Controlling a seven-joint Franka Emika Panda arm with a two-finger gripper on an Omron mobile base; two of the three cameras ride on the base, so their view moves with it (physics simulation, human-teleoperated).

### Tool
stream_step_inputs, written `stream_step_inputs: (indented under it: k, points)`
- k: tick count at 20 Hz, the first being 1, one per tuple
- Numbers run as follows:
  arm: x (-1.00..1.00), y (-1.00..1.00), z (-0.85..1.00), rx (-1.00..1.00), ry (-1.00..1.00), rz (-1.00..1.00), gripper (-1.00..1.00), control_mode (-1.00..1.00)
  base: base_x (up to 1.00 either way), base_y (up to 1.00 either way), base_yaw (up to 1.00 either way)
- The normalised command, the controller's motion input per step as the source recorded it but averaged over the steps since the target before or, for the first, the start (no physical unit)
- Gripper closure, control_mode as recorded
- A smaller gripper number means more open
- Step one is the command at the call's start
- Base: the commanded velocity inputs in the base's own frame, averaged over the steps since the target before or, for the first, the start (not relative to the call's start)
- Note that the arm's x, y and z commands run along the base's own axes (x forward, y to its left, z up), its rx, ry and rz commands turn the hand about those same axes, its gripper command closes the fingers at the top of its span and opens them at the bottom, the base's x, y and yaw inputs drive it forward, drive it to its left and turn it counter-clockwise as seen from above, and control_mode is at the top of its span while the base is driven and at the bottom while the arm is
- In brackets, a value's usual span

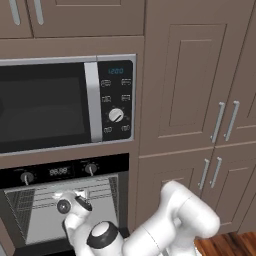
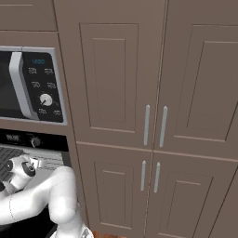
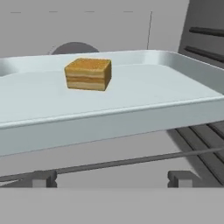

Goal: Take the baked cake out of the oven and place it on the plate for cooling. Then close the oven door.

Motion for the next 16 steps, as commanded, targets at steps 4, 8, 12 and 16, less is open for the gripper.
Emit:
stream_step_inputs:
  k: [4,8,12,16]
  points:
    - [0.01,0.28,-0.67,-0.05,0.0,0.03,-1.0,-1.0,0.0,0.0,0.0]
    - [-0.25,0.25,-0.78,-0.1,0.0,0.04,-1.0,-1.0,0.0,0.0,0.0]
    - [-0.41,0.2,-0.85,-0.14,0.0,0.04,-1.0,-1.0,0.0,0.0,0.0]
    - [-0.48,0.2,-0.92,-0.16,0.0,0.03,-1.0,-1.0,0.0,0.0,0.0]
